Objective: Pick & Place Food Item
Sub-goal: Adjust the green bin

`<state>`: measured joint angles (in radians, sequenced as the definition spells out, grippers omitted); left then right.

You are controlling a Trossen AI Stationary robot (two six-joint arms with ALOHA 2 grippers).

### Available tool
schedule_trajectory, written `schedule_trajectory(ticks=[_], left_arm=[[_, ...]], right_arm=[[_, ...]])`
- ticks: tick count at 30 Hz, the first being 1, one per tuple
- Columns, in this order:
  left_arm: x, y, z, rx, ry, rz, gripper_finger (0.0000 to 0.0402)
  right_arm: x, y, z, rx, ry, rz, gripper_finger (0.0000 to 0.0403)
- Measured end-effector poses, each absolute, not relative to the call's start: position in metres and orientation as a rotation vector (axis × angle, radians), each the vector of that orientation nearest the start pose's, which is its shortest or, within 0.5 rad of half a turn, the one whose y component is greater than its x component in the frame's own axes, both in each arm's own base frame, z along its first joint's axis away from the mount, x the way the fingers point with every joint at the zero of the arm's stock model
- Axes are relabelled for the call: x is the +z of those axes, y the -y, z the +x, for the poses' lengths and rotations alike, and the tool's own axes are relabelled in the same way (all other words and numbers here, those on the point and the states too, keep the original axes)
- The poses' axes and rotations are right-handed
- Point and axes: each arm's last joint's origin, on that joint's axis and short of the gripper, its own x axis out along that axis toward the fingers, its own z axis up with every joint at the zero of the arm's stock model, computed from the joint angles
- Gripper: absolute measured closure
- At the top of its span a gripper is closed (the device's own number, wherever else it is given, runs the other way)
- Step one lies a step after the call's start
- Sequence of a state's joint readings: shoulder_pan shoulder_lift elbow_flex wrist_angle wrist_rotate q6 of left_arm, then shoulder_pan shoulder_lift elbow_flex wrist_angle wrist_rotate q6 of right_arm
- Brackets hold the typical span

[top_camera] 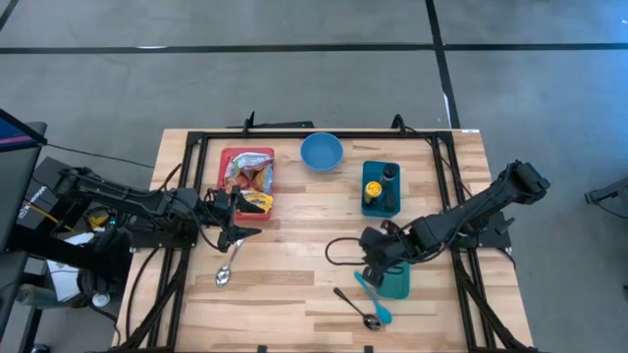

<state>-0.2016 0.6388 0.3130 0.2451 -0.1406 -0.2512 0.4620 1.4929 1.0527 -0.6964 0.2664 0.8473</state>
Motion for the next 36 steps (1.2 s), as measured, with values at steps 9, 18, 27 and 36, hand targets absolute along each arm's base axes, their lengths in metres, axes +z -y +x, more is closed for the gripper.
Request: schedule_trajectory(ticks=[9,18,27,36], left_arm=[[0.231,0.027,0.153,-0.051,-0.087,-0.237,0.0115],[0.232,0.027,0.153,-0.051,-0.085,-0.233,0.0115],[0.232,0.027,0.153,-0.052,-0.085,-0.231,0.0115],[0.229,0.027,0.156,-0.042,-0.101,-0.227,0.0115]], right_arm=[[0.225,-0.122,0.260,-0.242,-1.034,0.316,0.0397],[0.206,-0.119,0.257,-0.247,-1.009,0.307,0.0400],[0.185,-0.133,0.266,-0.221,-1.033,0.257,0.0402],[0.165,-0.147,0.284,-0.216,-1.181,0.172,0.0402]])
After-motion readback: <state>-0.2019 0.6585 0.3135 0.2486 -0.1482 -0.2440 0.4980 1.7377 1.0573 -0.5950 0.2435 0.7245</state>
